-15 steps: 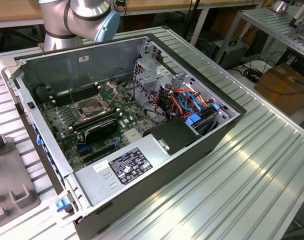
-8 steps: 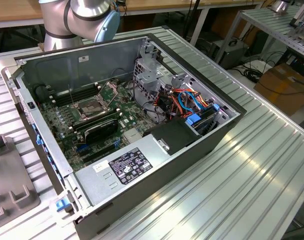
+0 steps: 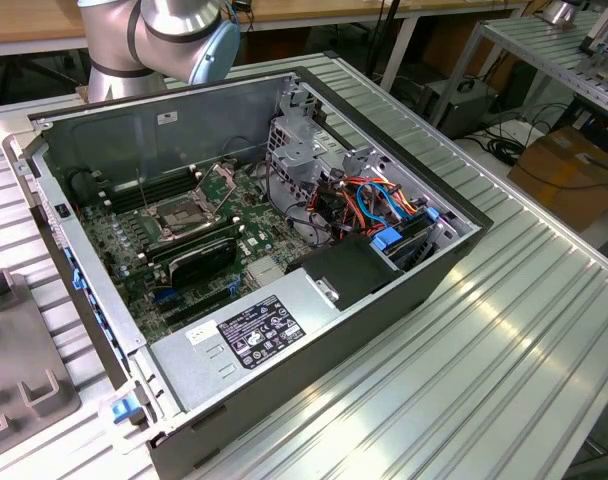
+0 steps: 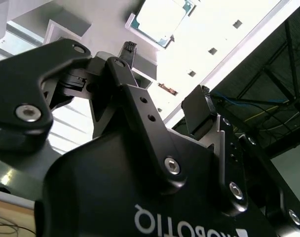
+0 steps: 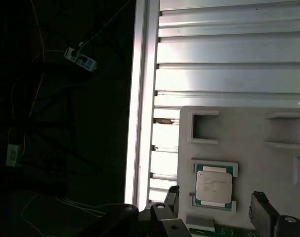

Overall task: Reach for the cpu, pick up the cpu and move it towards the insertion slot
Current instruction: 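Pick up the cpu and move it towards the insertion slot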

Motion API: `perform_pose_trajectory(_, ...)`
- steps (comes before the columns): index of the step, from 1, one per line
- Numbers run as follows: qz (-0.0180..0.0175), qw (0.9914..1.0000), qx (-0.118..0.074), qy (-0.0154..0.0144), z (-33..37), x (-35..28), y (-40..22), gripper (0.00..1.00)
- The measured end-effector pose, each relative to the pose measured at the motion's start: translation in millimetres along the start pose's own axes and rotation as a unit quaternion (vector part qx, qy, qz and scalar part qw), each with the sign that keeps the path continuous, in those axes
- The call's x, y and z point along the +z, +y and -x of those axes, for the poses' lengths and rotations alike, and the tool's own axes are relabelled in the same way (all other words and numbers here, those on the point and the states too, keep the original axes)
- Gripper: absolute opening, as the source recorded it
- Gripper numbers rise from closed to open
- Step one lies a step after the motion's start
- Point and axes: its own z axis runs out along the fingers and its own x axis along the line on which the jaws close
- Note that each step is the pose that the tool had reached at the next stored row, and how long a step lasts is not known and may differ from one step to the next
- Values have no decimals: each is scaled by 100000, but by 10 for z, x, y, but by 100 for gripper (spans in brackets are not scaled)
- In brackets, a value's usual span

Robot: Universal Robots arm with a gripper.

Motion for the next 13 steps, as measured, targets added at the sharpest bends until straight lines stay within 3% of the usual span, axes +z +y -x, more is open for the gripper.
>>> perform_pose_trajectory(8, -73, 100000, 11, 10, 3, 136, -24, 66)
perform_pose_trajectory(13, -73, 100000, 6, 7, 3, 147, -25, 66)
